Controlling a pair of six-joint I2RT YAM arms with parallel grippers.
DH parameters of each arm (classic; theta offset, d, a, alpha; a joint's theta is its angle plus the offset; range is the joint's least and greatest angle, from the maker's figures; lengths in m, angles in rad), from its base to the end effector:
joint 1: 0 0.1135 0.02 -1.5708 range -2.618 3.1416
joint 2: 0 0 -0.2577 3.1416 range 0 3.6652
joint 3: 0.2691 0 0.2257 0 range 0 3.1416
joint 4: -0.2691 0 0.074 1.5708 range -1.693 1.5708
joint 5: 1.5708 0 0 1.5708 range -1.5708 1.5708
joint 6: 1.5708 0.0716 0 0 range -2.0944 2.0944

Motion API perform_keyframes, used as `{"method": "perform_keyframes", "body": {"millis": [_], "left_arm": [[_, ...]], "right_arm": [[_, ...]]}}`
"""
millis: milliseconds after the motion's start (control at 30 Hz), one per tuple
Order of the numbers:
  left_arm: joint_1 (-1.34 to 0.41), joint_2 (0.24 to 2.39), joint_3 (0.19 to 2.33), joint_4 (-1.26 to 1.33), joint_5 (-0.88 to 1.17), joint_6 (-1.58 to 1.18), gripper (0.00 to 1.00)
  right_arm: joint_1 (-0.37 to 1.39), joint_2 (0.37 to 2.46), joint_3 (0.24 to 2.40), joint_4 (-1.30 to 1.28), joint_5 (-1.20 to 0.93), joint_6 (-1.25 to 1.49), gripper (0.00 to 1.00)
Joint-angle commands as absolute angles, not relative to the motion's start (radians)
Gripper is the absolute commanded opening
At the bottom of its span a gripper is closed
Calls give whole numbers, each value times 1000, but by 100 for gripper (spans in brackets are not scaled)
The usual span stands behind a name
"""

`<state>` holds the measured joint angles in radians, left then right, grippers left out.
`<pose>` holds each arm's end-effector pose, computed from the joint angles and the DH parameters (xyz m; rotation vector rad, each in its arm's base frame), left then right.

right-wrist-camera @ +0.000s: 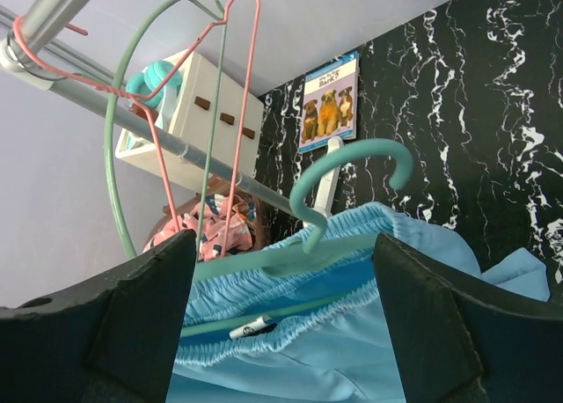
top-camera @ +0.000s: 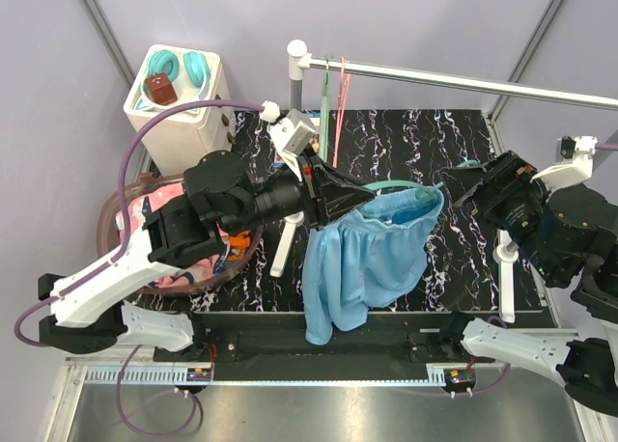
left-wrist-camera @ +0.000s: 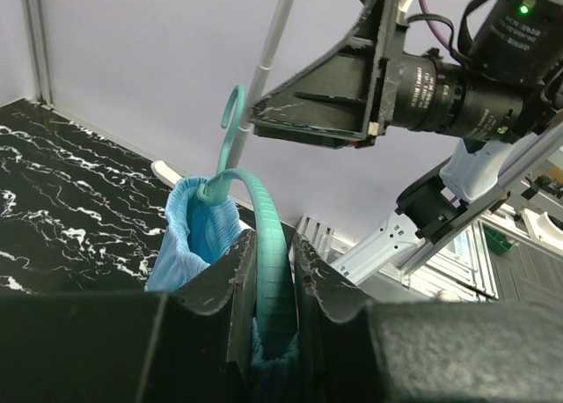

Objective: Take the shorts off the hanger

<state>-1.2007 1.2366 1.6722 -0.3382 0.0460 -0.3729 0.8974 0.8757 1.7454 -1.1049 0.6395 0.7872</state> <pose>0.0882 -0.2364 0.5173 0.6874 1.4630 -1.2878 0.0816 0.0338 0.4857 0.3590 1.7680 0.6425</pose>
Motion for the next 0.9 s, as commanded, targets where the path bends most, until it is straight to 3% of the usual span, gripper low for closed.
{"method": "perform_keyframes", "body": {"millis": [0, 333, 500, 667, 867], "left_arm": [[-1174, 1199, 1712, -250, 78, -419, 0], [-1126, 1273, 1835, -238, 181, -524, 0], [-1094, 1296, 1873, -187, 236, -567, 0], [-1065, 1304, 1856, -143, 293, -607, 0], [-1035, 1316, 1844, -126, 290, -621, 0]], "right_arm": [[903, 854, 1732, -1037, 684, 786, 88], [904, 851, 1649, -988, 726, 814, 84], [903, 861, 1589, -908, 716, 862, 77], [904, 899, 1601, -835, 747, 836, 66], [904, 888, 1572, -770, 779, 851, 38]]}}
